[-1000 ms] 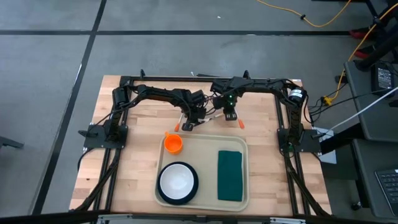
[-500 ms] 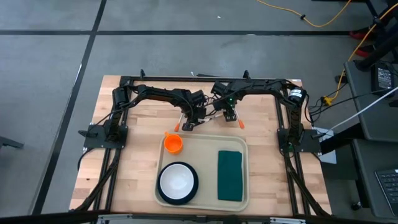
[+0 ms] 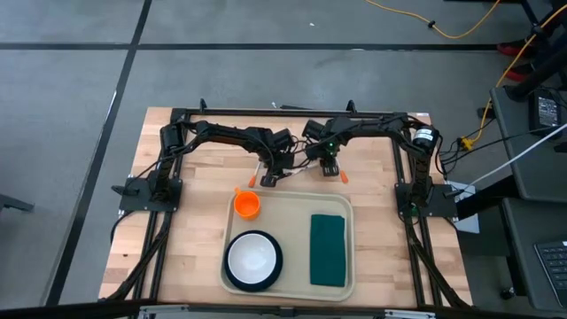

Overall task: Set up tray
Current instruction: Put the knife on the napkin

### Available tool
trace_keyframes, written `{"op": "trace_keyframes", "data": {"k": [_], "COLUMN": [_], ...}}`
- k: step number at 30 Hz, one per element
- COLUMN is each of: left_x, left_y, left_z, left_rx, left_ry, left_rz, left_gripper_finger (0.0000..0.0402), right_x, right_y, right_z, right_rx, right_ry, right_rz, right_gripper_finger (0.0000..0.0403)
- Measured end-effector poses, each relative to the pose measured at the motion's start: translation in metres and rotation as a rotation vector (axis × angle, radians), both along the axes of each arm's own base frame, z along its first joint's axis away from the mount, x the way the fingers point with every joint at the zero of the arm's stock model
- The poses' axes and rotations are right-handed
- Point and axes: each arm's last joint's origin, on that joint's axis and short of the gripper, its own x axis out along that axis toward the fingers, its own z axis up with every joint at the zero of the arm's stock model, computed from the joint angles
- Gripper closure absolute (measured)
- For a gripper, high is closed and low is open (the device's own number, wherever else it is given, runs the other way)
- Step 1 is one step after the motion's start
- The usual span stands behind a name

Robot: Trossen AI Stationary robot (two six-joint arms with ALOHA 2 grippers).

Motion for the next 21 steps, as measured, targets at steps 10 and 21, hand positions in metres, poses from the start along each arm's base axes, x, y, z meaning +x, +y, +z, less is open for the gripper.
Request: {"op": "trace_keyframes", "data": {"k": [10, 21], "left_x": [0.0004, 0.0025], "left_y": [0.0015, 0.0008], "left_z": [0.0005, -0.0016], "left_rx": [0.026, 0.016], "left_ry": [0.000, -0.014], "left_rz": [0.010, 0.003], "left_gripper_finger": [0.0400, 0.0400], "right_x": [-0.0045, -0.0030], "right_y": [0.0081, 0.0078], "right_z": [-0.0002, 0.0085], "right_rx": [0.077, 0.103], "right_ry": [0.052, 0.096], "right_rz": [-0.012, -0.063], "right_gripper_finger": [0.0349, 0.0371]}}
